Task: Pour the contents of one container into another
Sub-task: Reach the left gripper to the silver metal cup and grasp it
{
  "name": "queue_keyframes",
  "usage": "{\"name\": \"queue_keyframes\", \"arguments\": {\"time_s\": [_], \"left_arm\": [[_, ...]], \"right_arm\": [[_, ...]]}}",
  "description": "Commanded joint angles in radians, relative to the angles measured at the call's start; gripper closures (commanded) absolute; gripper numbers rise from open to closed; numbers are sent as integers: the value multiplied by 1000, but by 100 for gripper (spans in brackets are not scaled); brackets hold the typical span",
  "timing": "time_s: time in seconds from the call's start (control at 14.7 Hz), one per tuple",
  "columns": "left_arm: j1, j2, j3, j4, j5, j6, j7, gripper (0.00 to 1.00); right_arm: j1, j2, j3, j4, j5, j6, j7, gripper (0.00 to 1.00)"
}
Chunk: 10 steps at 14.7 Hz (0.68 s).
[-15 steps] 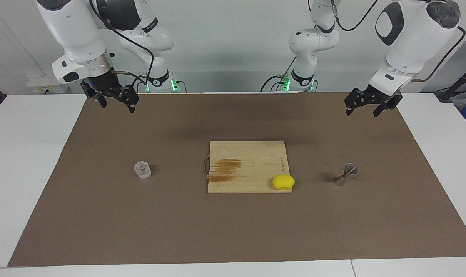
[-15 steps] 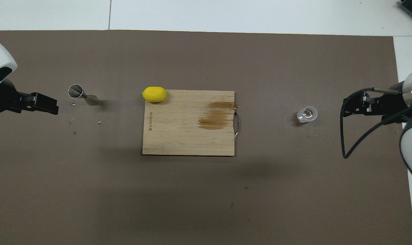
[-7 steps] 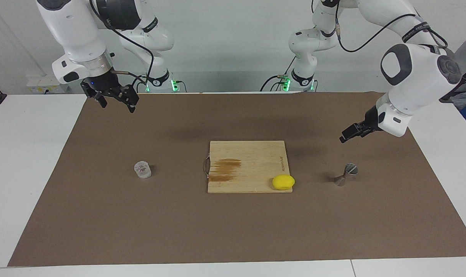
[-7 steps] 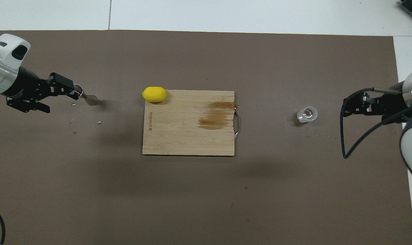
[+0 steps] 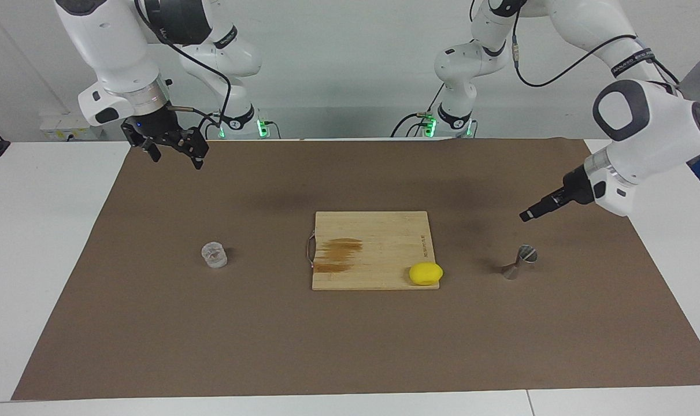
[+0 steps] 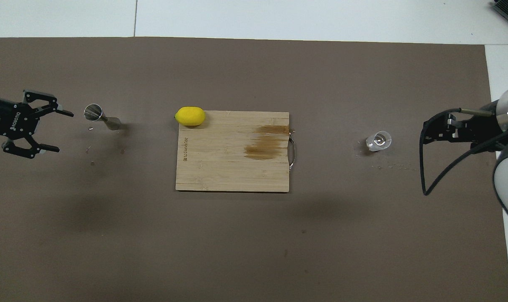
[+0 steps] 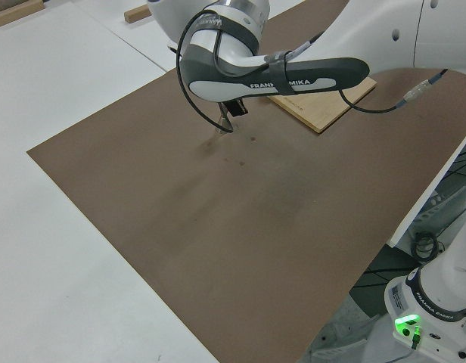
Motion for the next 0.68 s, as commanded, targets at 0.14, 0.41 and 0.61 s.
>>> {"name": "queue_keyframes", "arguments": {"time_s": [0.14, 0.41, 0.61], "left_arm": [[72, 58, -10, -40, -200, 101, -273, 0], [86, 36, -13, -185, -401, 235, -319, 0], [71, 23, -15, -231, -463, 257, -327, 0]], "right_arm": [[-13, -23, 8, -26, 5, 5, -26, 0], [-11, -24, 8, -26, 5, 5, -26, 0], [-5, -24, 8, -27, 5, 5, -20, 0]]}}
